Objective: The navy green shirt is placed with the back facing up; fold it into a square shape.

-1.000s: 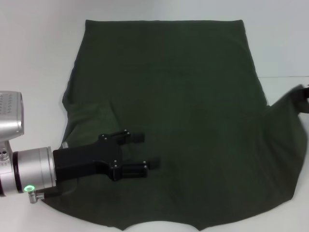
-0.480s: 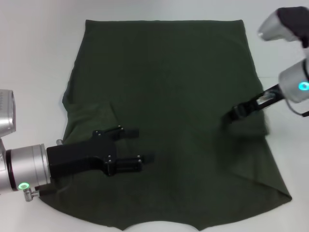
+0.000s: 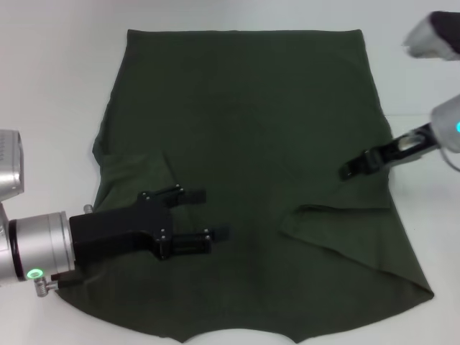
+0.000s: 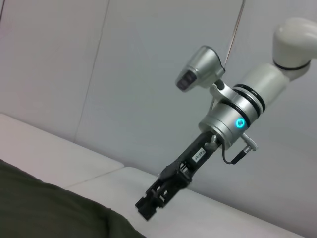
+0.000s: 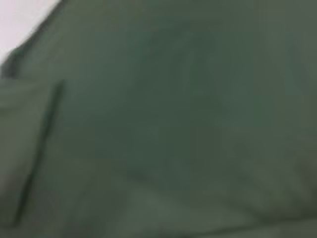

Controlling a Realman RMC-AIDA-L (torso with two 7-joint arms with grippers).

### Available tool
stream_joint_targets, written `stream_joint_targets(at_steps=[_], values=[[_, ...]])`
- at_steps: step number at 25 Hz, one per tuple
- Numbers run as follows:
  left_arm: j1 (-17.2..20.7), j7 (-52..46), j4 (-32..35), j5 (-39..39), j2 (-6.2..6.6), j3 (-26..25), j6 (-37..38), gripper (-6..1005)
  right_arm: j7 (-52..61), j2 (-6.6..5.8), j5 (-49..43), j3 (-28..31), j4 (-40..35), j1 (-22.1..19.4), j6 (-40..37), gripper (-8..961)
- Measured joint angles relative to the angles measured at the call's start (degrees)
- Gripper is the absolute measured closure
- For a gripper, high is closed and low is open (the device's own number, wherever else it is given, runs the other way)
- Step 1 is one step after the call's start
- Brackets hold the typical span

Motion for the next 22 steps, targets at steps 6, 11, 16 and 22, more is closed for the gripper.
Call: stream_joint_targets(at_steps=[6, 11, 16, 22], values=[[-0.27, -0.14, -0.07, 0.26, 0.03, 0.35, -0.16, 79, 1.15, -2.06, 0.28, 4.07, 2.72, -3.65, 3.88, 195], [-0.31, -0.15, -0.31, 0.26, 0.04, 0.62, 0.12, 79, 0.32, -1.86, 0.28, 4.45, 6.17, -4.2, 7.97, 125], [-0.32, -0.17, -0.41, 0.26, 0.04, 0.79, 0.15, 79, -0.55, -0.36, 0.37, 4.6, 7.59, -4.45, 11.89, 55], [-0.32, -0.17, -0.49, 0.34, 0.04, 0.92, 0.17, 80, -1.89, 1.03, 1.38, 4.66, 8.36, -4.75, 15.05, 42]])
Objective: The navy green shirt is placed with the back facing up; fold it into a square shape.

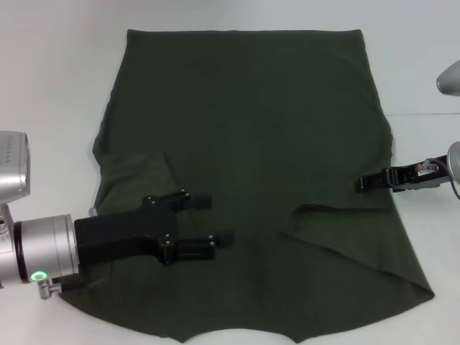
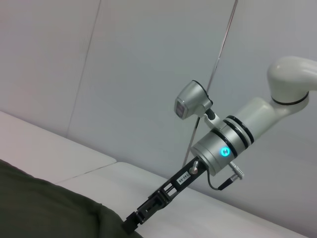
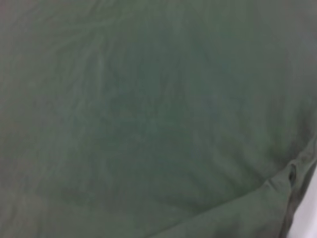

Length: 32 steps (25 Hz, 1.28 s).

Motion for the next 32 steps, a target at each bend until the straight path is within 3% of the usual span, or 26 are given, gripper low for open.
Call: stream_joint_targets(at_steps=[22, 32], values=[[0.07, -0.58, -0.03, 0.0, -0.17, 0.06, -0.01, 79, -2.64, 2.05, 1.89, -0.09, 0.93, -0.96, 3.64, 44], [0.02, -0.62, -0.03, 0.0, -0.09, 0.06, -0.01, 79, -4.03, 2.36, 4.7, -0.04, 0.78, -1.27, 2.7, 45]])
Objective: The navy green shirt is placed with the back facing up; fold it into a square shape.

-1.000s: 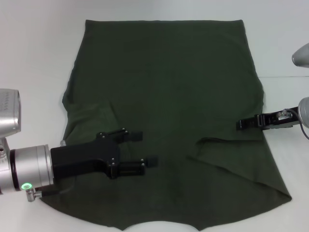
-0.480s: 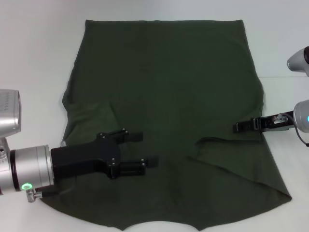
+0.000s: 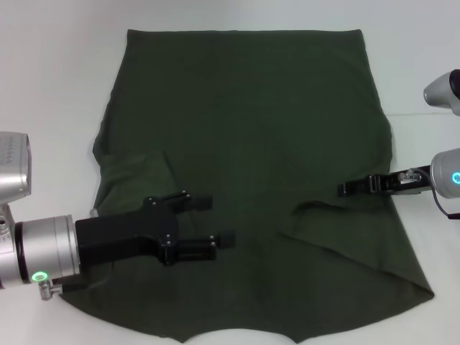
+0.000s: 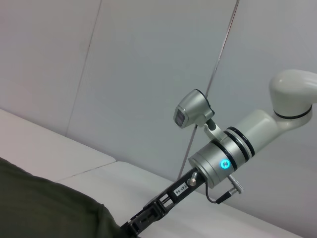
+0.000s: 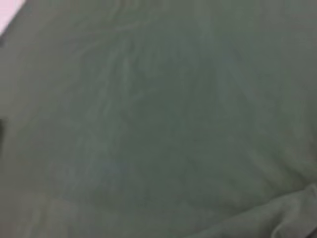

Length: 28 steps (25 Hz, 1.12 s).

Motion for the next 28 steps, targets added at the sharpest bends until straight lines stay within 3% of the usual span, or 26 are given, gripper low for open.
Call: stream_joint_targets(at_steps=[6, 13, 21, 28], values=[[-0.01, 0.0, 0.0, 0.0, 0.0, 0.0, 0.04, 80, -2.36, -0.84, 10.21, 0.48, -0.54, -0.84, -1.66, 45], [-0.03, 0.0, 0.23, 0.0, 0.08, -0.01, 0.19, 80, -8.89, -2.95, 30.66, 6.85, -0.63, -2.09, -3.57, 46], [0.0, -0.07, 0.27, 0.0, 0.09, -0.32, 0.44, 80, -9.78, -5.33, 30.41, 4.23, -0.83, -1.83, -6.9, 47], [-0.03, -1.36, 0.4, 0.0, 0.14, -0.48, 0.45, 80, -19.86, -5.3, 32.92, 6.64, -2.83, -6.88, -16.66, 47]])
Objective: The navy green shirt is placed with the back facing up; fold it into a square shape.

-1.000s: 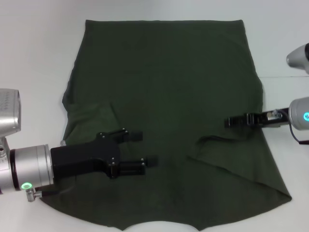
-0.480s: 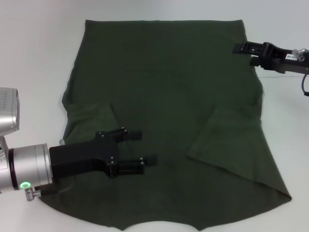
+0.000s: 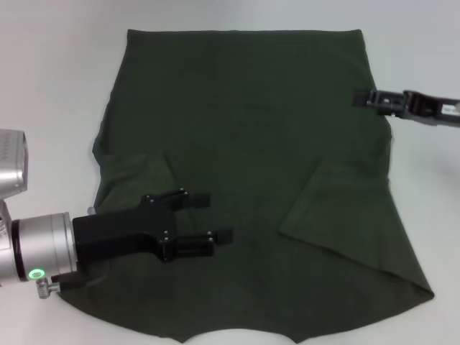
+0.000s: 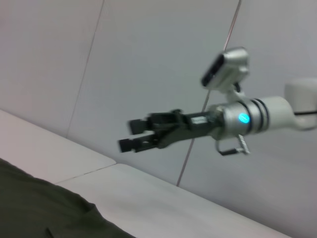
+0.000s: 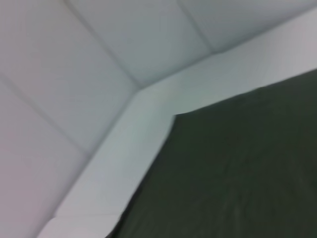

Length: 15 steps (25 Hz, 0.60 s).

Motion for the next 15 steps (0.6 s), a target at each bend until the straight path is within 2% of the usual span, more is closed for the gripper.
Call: stream_joint_targets(at_steps=[5, 12, 15], values=[[0.39, -2.25, 0.14, 0.43, 0.39, 0.04, -0.26, 80, -14.06, 0.42, 2.95, 0.88, -0.07, -5.1, -10.64, 48], [0.69, -4.03, 0.19, 2.37, 0.59, -0.12, 0.14, 79, -35.85, 2.99, 1.61, -1.15, -0.08, -10.24, -21.25, 53], [0.62, -6.71, 1.06, 2.92, 0.7, -0.23, -0.2, 79, -41.85, 3.81, -0.1, -1.87, -0.02, -11.69, -24.57, 53]])
